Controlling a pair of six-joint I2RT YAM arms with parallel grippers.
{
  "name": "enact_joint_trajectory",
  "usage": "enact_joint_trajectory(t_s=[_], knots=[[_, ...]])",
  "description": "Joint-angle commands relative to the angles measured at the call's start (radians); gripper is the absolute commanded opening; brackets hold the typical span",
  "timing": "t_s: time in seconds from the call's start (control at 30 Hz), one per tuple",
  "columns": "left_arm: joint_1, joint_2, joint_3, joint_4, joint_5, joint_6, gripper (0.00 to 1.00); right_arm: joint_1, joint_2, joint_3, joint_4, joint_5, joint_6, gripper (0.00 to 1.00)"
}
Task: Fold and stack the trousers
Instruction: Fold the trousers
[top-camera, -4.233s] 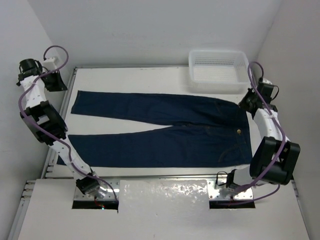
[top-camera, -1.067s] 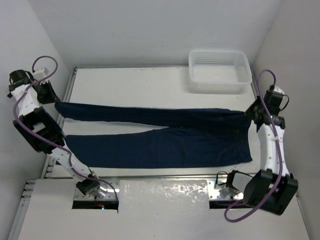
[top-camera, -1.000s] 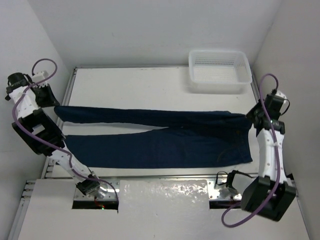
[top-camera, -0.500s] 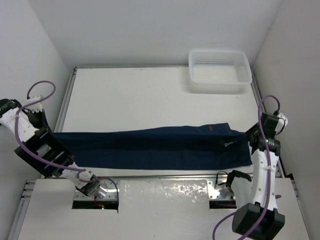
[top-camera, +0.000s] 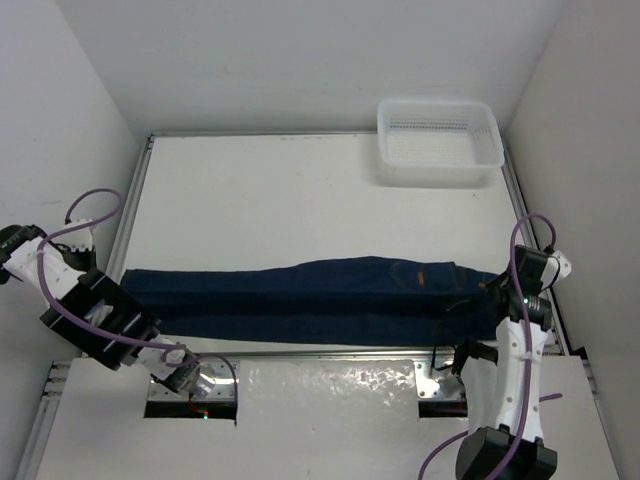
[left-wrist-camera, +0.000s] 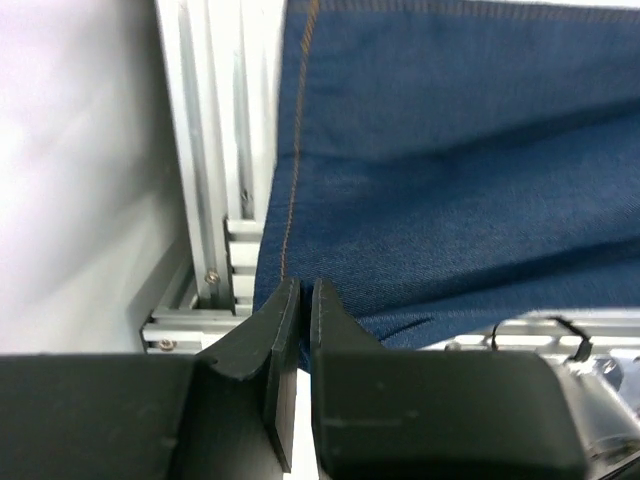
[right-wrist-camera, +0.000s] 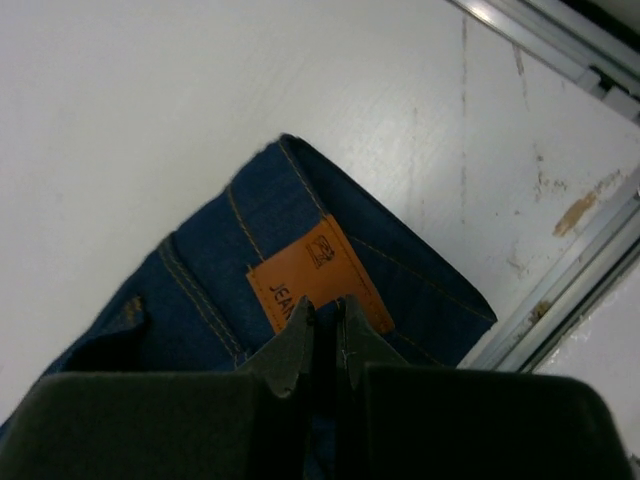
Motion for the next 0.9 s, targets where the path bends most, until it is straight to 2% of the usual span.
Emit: enact_joint_trajectory(t_s=[0.0, 0.07, 0.1, 0.2, 0.23, 0.33, 0.37, 0.4, 0.5, 0.53, 0.57, 0.63, 0.67, 0.7, 0.77, 0.8, 0.83, 0.87], knots=[[0.018, -0.009, -0.034, 0.023, -0.044, 0.104, 0.00, -0.008, -0.056, -0.051, -0.022, 0.062, 0.060, 0.02], [0.021, -0.009, -0.057, 0.013, -0.059, 0.116, 0.00, -0.008, -0.082, -0.079, -0.032, 0.091, 0.083, 0.07], [0.024, -0.011, -0.067, 0.004, -0.070, 0.133, 0.00, -0.008, -0.102, -0.089, -0.042, 0.106, 0.109, 0.18], [0.029, -0.011, -0.089, -0.005, -0.099, 0.173, 0.00, -0.008, -0.123, -0.097, -0.080, 0.183, 0.141, 0.25], [0.030, -0.009, -0.103, -0.008, -0.122, 0.183, 0.01, -0.008, -0.132, -0.100, -0.088, 0.200, 0.146, 0.38], [0.033, -0.006, -0.118, -0.016, -0.171, 0.207, 0.11, -0.008, -0.137, -0.082, -0.121, 0.270, 0.160, 0.53], [0.035, 0.004, -0.114, -0.023, -0.194, 0.213, 0.14, -0.008, -0.131, -0.056, -0.137, 0.313, 0.163, 0.64], [0.038, 0.004, -0.109, -0.027, -0.207, 0.216, 0.15, -0.008, -0.131, -0.039, -0.146, 0.341, 0.160, 0.64], [0.058, 0.029, -0.080, -0.040, -0.243, 0.234, 0.26, -0.008, -0.119, 0.041, -0.161, 0.468, 0.132, 0.76], [0.064, 0.047, -0.048, -0.056, -0.260, 0.239, 0.28, -0.008, -0.116, 0.058, -0.151, 0.485, 0.112, 0.77], [0.068, 0.059, -0.028, -0.066, -0.270, 0.246, 0.30, -0.008, -0.110, 0.075, -0.087, 0.484, 0.021, 0.76], [0.085, 0.089, 0.046, -0.092, -0.280, 0.248, 0.40, -0.008, -0.090, 0.133, -0.014, 0.389, -0.084, 0.74], [0.088, 0.096, 0.073, -0.097, -0.279, 0.240, 0.41, -0.008, -0.055, 0.156, 0.044, 0.343, -0.128, 0.71], [0.091, 0.101, 0.133, -0.114, -0.256, 0.239, 0.41, -0.008, -0.033, 0.203, 0.065, 0.229, -0.208, 0.64], [0.091, 0.101, 0.188, -0.142, -0.201, 0.239, 0.41, -0.005, 0.037, 0.252, 0.096, 0.096, -0.268, 0.56], [0.088, 0.095, 0.234, -0.189, -0.116, 0.248, 0.41, -0.005, 0.056, 0.288, 0.099, 0.033, -0.271, 0.50], [0.081, 0.075, 0.244, -0.220, -0.077, 0.263, 0.41, 0.001, 0.073, 0.297, 0.104, -0.084, -0.270, 0.47], [0.041, 0.058, 0.244, -0.238, -0.044, 0.269, 0.41, 0.009, 0.087, 0.299, 0.112, -0.134, -0.256, 0.44]])
